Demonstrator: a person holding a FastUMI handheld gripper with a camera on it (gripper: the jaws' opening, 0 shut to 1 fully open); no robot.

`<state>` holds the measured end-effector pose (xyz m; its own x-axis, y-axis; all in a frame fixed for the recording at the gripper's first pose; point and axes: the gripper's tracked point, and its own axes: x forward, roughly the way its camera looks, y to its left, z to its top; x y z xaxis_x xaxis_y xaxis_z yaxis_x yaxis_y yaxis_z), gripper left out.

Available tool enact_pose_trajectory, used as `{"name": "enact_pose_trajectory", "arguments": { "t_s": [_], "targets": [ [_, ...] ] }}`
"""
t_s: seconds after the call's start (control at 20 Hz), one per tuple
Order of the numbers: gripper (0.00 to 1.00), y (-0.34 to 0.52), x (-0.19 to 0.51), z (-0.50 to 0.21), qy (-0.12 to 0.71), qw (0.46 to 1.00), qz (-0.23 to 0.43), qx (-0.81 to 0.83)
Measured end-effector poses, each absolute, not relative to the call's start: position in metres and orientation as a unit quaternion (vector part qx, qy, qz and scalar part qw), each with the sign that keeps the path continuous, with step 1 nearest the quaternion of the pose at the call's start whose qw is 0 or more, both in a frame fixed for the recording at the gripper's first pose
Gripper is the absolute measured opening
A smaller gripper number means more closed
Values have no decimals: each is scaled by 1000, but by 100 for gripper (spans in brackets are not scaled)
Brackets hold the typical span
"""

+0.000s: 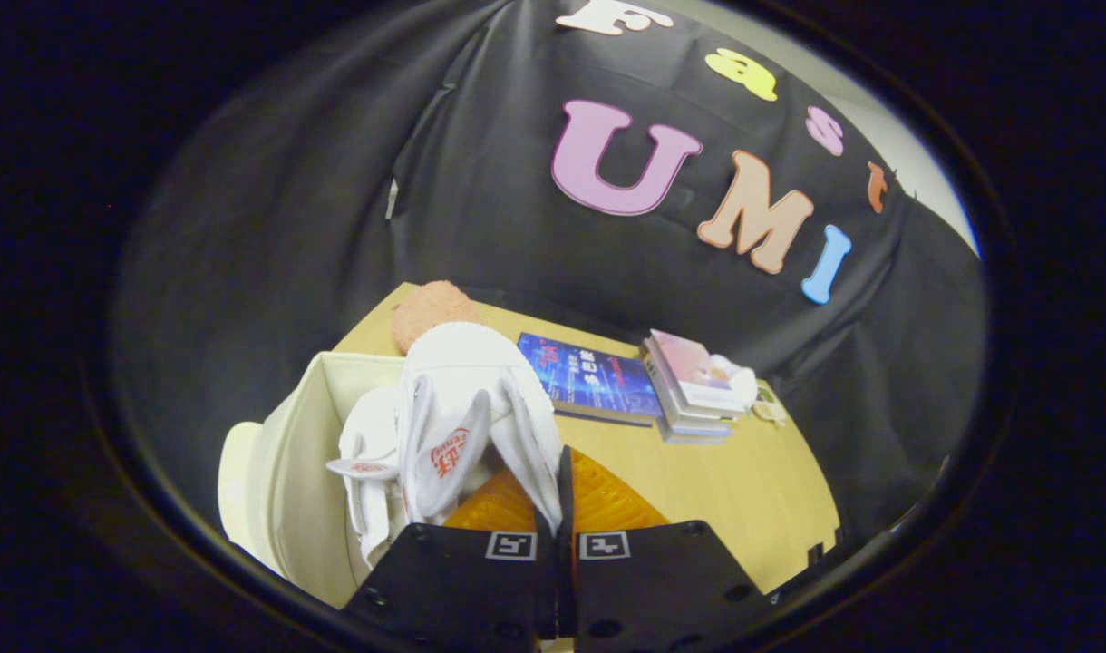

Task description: Open the storage box then place both shoes into the box .Put the left shoe in first, then the right shoe, with the right side of both shoes facing outward in a uniform manner.

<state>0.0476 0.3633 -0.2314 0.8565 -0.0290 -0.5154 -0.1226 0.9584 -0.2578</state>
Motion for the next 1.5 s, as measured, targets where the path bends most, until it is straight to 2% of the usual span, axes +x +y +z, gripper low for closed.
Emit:
{"name": "enact_pose_trajectory", "arguments": {
  "t_s": [0.05, 0.15, 0.3, 0.55, 0.7, 1.0, 1.5],
  "targets": [
    [9, 362, 46, -239, 279, 951, 28, -134],
    [9, 354, 43, -248, 297, 944, 33, -136],
    [40, 337, 44, -244, 293, 947, 26, -129],
    [92, 324, 38, -246, 306, 947, 51, -81],
    [95, 333, 29, -235, 300, 950, 79, -43],
    [99, 332, 37, -142, 206, 959, 130, 147],
    [97, 224, 22, -57, 81, 981, 132, 114]
  ]
}}
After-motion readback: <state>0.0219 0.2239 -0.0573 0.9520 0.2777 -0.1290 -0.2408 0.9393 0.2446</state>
